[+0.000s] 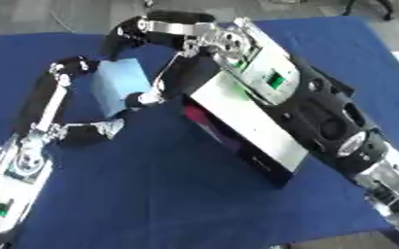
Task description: Pick up the objects with one hand, pass them to the other hand, and then place them into the box on the other side of the table.
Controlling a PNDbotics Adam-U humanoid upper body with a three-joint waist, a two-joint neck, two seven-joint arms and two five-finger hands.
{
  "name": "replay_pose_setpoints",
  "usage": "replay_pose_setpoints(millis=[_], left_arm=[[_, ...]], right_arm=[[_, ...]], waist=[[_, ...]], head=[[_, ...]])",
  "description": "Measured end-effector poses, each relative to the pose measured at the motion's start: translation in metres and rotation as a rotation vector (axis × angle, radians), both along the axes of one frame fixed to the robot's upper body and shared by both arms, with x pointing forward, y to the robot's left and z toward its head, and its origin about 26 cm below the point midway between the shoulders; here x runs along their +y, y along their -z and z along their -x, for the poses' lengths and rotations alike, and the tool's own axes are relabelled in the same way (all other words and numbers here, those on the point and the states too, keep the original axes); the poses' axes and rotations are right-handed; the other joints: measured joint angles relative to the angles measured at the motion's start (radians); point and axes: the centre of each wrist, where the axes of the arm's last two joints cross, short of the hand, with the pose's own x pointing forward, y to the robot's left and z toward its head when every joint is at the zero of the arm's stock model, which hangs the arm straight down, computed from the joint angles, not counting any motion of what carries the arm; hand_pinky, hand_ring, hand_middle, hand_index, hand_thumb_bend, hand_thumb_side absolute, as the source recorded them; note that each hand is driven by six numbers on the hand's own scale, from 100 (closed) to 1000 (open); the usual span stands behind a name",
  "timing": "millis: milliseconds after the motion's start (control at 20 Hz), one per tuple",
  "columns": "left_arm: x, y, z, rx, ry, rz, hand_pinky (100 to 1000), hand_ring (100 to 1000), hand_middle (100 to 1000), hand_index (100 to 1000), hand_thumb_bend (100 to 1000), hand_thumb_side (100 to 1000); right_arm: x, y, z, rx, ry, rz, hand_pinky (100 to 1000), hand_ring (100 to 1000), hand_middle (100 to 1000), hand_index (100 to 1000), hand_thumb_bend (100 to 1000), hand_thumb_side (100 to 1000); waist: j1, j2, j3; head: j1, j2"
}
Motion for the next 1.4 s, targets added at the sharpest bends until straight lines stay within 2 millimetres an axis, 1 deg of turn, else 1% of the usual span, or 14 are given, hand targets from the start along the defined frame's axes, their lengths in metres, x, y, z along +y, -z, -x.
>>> replay_pose_setpoints(millis=[50,200,500,1150,1400], left_arm=[[0.0,0.0,0.0,-0.001,-0.001,0.001,785,731,543,480,100,100],[0.0,0.0,0.0,-0.001,-0.004,0.004,784,730,542,480,100,100],[0.0,-0.0002,0.0001,-0.001,-0.009,0.007,784,730,540,480,100,100],[-0.0008,-0.0071,0.0041,-0.031,0.0,0.027,785,728,539,480,100,100],[-0.0014,-0.0083,0.0053,-0.038,0.003,0.026,787,728,538,480,100,100]], right_arm=[[0.0,0.0,0.0,-0.002,-0.002,-0.002,985,967,835,917,569,100],[-0.0001,0.0002,0.0001,-0.011,-0.013,-0.006,988,973,844,927,579,100],[-0.0011,0.0024,0.0,-0.023,-0.018,0.002,987,972,840,925,575,100],[-0.0048,0.0056,-0.0049,-0.015,0.033,0.003,983,965,819,903,531,100],[-0.0053,0.0061,-0.0055,-0.01,0.041,0.002,980,955,782,868,481,100]], waist=[[0.0,0.001,0.0],[0.0,0.001,-0.001],[0.0,0.003,-0.003],[0.0,0.006,-0.007],[0.0,0.01,-0.01]], head=[[0.0,-0.001],[0.0,-0.004],[0.0,-0.004],[-0.008,-0.004],[-0.009,-0.005]])
